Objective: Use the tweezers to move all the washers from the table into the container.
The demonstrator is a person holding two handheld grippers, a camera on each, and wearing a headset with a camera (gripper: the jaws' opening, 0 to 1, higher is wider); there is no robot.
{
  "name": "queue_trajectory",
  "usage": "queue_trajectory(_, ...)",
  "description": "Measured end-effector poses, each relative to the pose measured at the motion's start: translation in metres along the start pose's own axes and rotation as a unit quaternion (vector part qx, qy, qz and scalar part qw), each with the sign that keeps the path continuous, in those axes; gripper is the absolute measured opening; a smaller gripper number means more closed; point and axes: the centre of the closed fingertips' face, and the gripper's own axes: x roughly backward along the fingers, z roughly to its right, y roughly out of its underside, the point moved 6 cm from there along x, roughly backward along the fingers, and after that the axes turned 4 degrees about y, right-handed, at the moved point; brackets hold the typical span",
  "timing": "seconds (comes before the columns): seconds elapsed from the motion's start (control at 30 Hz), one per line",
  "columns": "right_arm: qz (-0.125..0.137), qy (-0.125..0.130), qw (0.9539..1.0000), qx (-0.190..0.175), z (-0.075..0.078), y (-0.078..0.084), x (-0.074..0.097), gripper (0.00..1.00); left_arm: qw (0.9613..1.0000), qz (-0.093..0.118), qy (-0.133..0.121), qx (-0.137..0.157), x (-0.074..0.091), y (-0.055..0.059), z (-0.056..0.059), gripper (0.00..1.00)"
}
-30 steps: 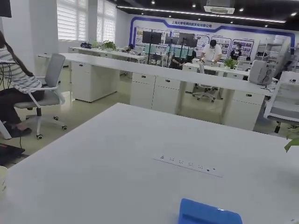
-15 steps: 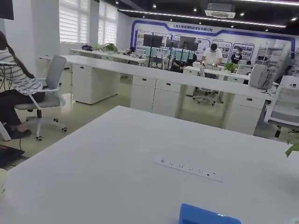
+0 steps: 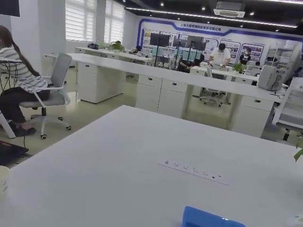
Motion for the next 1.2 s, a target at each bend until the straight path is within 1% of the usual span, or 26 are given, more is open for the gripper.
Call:
queue_trajectory(0.23, 0.006, 0.001, 1.0000, 0.000, 0.005, -0.007, -0.005, 0.01, 1.0000, 0.003, 0.002, 0.003, 0.001, 0.000, 0.000, 0.88)
queue_trajectory(0.33, 0.008, 0.001, 1.0000, -0.002, 0.008, -0.009, -0.008, 0.01, 1.0000, -0.001, 0.002, 0.000, 0.000, 0.001, 0.000, 0.88)
queue_trajectory(0.57, 0.003, -0.001, 1.0000, 0.002, 0.012, -0.009, -0.018, 0.01, 1.0000, -0.004, 0.004, -0.005, 0.000, 0.001, 0.002, 0.88)
queue_trajectory(0.67, 0.002, -0.003, 1.0000, 0.000, 0.015, -0.010, -0.022, 0.01, 0.9999, 0.002, 0.011, -0.002, 0.000, -0.001, 0.004, 0.90)
queue_trajectory(0.87, -0.004, -0.005, 1.0000, -0.003, 0.023, -0.008, -0.034, 0.01, 0.9999, -0.010, 0.010, -0.009, -0.001, 0.002, 0.004, 0.90)
queue_trajectory(1.1, -0.014, -0.010, 0.9998, -0.002, 0.025, -0.004, -0.043, 0.01, 0.9996, -0.023, 0.013, -0.012, -0.003, 0.005, 0.006, 0.90)
queue_trajectory(1.2, -0.017, -0.011, 0.9998, -0.002, 0.027, -0.004, -0.047, 0.01, 0.9996, -0.024, 0.011, -0.013, -0.003, 0.005, 0.005, 0.90)
